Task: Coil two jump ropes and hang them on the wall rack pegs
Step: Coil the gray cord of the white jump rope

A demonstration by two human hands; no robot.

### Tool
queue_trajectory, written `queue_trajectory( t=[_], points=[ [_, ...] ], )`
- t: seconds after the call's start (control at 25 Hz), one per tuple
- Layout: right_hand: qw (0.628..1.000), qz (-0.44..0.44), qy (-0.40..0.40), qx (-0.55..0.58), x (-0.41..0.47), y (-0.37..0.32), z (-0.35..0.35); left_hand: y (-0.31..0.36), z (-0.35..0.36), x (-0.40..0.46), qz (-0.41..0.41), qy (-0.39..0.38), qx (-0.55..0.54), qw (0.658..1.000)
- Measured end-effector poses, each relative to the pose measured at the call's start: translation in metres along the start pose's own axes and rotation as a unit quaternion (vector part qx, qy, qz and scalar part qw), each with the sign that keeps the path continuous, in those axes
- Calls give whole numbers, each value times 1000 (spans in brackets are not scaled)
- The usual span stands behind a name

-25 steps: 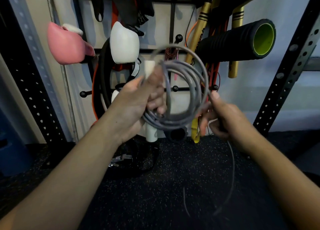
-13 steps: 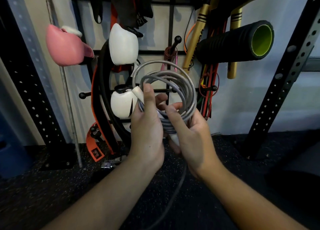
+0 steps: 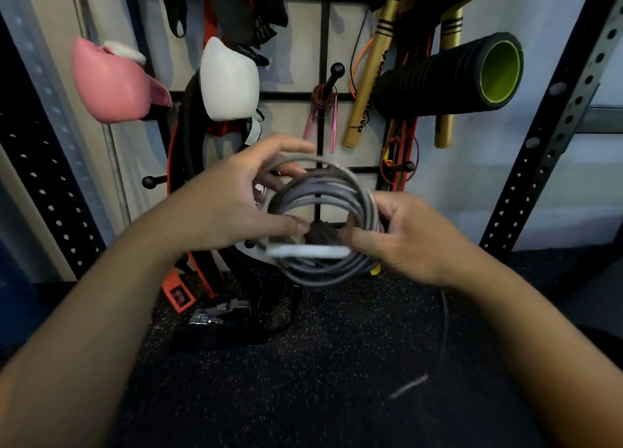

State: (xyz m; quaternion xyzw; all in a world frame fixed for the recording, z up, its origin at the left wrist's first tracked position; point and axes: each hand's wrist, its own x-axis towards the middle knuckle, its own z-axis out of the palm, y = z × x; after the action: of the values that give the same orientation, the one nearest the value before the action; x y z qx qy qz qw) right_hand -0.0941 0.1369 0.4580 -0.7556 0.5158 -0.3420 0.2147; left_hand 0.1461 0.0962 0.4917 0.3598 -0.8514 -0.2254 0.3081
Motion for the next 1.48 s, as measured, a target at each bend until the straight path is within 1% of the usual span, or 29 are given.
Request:
queue_trajectory(
  t=[0.08, 0.16, 0.2, 0.24, 0.28, 0.32, 0.4, 0.48, 0.56, 0.68, 0.76, 0.92, 1.08, 1.2, 1.28, 1.36, 1.4, 1.48],
  points=[
    [999, -12, -32, -26, -2, -3, 2, 21, 0, -5, 26, -11, 73, 997],
    [998, -19, -52, -41, -2, -10, 4, 37, 12, -6, 42, -44, 169, 984],
    [996, -19, -57, -62, -3, -13, 5, 38, 20, -4, 40, -65, 215, 974],
    [994, -17, -60, -92, -4, -15, 5, 36, 27, -2, 31, -85, 235, 968],
    [991, -13, -58, -116, -4, -16, 4, 32, 31, 1, 12, -100, 227, 969],
    [991, -9, -55, -122, -5, -15, 3, 27, 34, 3, -9, -112, 194, 975],
    [995, 3, -45, -85, -7, -12, 2, 15, 38, 6, -45, -139, 102, 984],
    [998, 11, -24, -57, -5, -10, 3, 8, 41, 8, -64, -171, 35, 983],
    [997, 10, -9, -70, -4, -11, 6, 4, 44, 9, -82, -195, -4, 977],
    [996, -5, 16, -92, -4, -10, 8, 2, 46, 9, -103, -182, -63, 976],
    [996, -18, 34, -78, -3, -9, 8, 2, 48, 7, -103, -168, -98, 976],
    [996, -35, 56, -54, -3, -6, 10, 3, 52, 4, -96, -123, -121, 980],
    [996, -36, 65, -42, -3, -6, 15, 0, 47, 4, -94, -149, -97, 980],
    [995, -37, 74, -46, -3, -6, 14, 0, 47, 3, -82, -135, -94, 983],
    [996, -36, 64, -45, -2, -10, 10, 0, 47, 2, -70, -127, -101, 984],
    [998, -27, 44, -37, -4, -16, 2, -2, 44, 2, -61, -144, -121, 980],
    [999, -28, 44, -17, -4, -19, -4, -2, 42, 1, -59, -159, -135, 976],
    [994, -27, 77, 74, -4, -19, -15, -4, 39, -2, -55, -176, -165, 969]
  ],
)
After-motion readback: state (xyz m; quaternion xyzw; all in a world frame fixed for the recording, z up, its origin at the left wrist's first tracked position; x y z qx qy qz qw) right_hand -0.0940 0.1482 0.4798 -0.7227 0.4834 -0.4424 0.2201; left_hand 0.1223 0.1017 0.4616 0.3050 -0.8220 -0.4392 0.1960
